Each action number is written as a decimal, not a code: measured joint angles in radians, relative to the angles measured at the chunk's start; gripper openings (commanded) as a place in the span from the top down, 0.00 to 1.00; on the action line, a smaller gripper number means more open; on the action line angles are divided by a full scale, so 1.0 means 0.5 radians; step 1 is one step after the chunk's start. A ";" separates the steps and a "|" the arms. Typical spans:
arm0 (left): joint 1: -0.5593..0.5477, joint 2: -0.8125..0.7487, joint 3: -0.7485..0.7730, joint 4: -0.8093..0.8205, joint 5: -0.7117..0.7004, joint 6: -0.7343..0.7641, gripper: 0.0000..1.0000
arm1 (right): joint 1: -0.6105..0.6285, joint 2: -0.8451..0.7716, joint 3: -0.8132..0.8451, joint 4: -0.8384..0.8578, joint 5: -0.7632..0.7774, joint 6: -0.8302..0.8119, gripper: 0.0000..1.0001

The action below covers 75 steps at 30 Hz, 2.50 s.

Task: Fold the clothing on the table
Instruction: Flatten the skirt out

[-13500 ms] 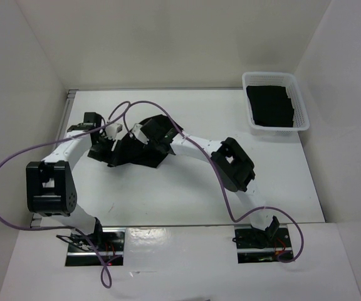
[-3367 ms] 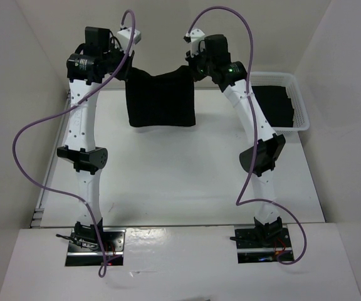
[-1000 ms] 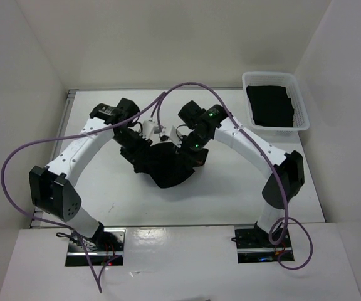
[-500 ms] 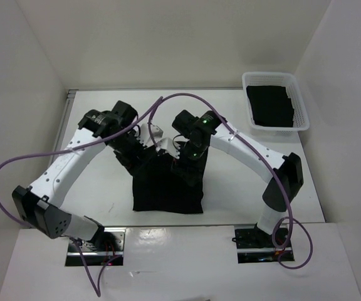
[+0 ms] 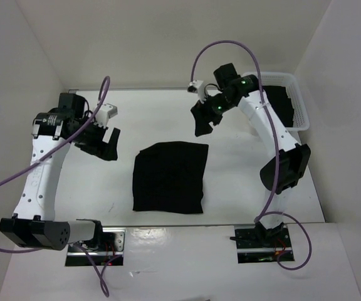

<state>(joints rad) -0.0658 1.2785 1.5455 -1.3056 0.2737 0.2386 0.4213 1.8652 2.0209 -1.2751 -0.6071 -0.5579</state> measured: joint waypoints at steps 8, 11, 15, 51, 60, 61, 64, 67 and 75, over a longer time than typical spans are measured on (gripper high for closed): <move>0.410 0.002 0.163 0.002 0.099 -0.083 0.00 | 0.359 0.079 -0.357 0.432 0.412 0.332 0.23; 0.539 -0.006 0.203 0.017 0.092 -0.126 0.00 | 0.652 0.281 -0.478 0.593 0.539 0.418 0.23; 0.682 0.014 0.203 0.033 0.083 -0.177 0.00 | 0.789 0.588 -0.490 0.718 0.615 0.504 0.24; 0.944 0.333 0.098 0.179 0.188 -0.206 0.00 | 0.600 1.321 0.485 0.961 1.129 0.700 0.12; 0.958 0.390 0.098 0.206 0.211 -0.159 0.00 | 0.466 1.722 1.232 0.771 1.247 0.763 0.12; 0.961 0.399 0.098 0.206 0.228 -0.156 0.00 | 0.465 1.721 1.237 0.742 1.244 0.764 0.12; 0.964 0.445 0.099 0.204 0.288 -0.120 0.00 | 0.467 1.689 1.234 0.639 1.172 0.755 0.11; 0.963 0.514 0.107 0.205 0.359 -0.085 0.00 | 0.472 1.552 1.132 0.562 1.069 0.733 0.11; 0.884 0.652 0.114 0.238 0.459 -0.056 0.00 | 0.491 0.954 0.910 0.467 0.836 0.634 0.11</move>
<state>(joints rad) 0.3763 1.6043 1.6024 -1.1866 0.5030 0.2108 0.6670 2.3421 2.4760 -1.0416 -0.1890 -0.2409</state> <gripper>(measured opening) 1.000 0.893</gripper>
